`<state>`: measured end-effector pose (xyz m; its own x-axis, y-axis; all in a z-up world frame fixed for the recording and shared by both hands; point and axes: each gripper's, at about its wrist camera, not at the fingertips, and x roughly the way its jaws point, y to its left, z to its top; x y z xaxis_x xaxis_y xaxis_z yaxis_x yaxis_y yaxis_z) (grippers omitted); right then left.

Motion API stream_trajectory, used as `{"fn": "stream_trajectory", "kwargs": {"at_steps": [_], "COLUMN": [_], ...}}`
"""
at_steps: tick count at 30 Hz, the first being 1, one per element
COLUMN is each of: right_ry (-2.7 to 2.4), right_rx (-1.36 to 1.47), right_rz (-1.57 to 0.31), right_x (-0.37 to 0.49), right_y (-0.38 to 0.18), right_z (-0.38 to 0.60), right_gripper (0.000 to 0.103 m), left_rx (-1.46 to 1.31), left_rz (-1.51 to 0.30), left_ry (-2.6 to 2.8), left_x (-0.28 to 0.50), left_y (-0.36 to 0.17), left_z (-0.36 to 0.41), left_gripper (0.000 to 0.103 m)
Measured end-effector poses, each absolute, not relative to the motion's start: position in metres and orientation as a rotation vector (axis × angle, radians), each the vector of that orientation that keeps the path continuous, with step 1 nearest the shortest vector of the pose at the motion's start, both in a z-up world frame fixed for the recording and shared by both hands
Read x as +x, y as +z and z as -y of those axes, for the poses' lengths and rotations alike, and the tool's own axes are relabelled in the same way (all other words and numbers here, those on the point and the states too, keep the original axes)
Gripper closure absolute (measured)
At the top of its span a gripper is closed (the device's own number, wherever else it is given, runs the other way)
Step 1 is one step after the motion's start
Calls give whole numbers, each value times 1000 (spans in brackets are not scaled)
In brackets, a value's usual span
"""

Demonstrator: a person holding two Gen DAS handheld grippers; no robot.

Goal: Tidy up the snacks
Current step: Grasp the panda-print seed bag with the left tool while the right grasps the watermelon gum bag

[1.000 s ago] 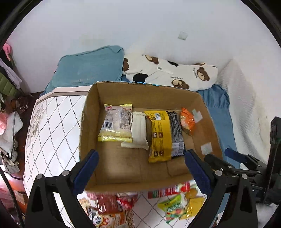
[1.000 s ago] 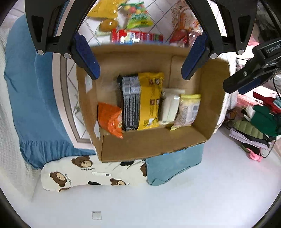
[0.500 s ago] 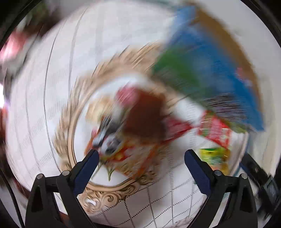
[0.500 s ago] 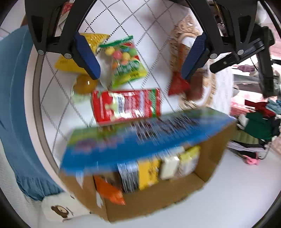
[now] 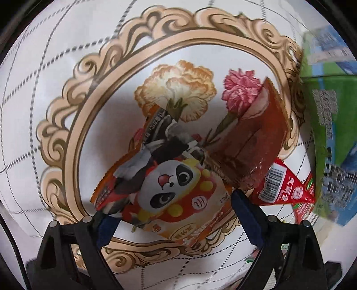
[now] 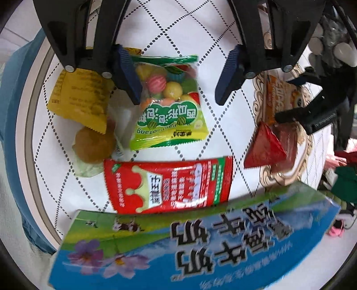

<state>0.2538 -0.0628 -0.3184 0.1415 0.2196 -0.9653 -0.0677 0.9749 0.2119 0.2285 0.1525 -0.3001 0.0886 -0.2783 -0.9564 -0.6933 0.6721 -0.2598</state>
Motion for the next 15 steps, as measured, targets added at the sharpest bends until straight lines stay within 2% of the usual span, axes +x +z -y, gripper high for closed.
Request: {"fn": "stream_trajectory", "kwargs": {"at_steps": [2,4,8,10,15], "right_ry": [218,237,272,274,250], "right_rx": [102,78,56,72,152], "right_rz": [-1419,-1431,-1460,-1463,-1447], "right_x": [251,247,238,231,233], "right_y": [-321,-323,-328,-331,-322], "right_z": [59,54,49,45,59], "right_gripper": [43,43,43,43,43], "left_rx": [-747,-586,-325,-433,-984], "left_rz": [-1504,-1542,-1615,-1629,-1511], "left_ry": [328,250,182,198,297], "left_x": [230,228,212,199,173], "left_y": [-295,-291,-288,-284,-272], "left_z": [-147,-135,-126,-142,-190], "left_gripper": [18,25,25,25,25]}}
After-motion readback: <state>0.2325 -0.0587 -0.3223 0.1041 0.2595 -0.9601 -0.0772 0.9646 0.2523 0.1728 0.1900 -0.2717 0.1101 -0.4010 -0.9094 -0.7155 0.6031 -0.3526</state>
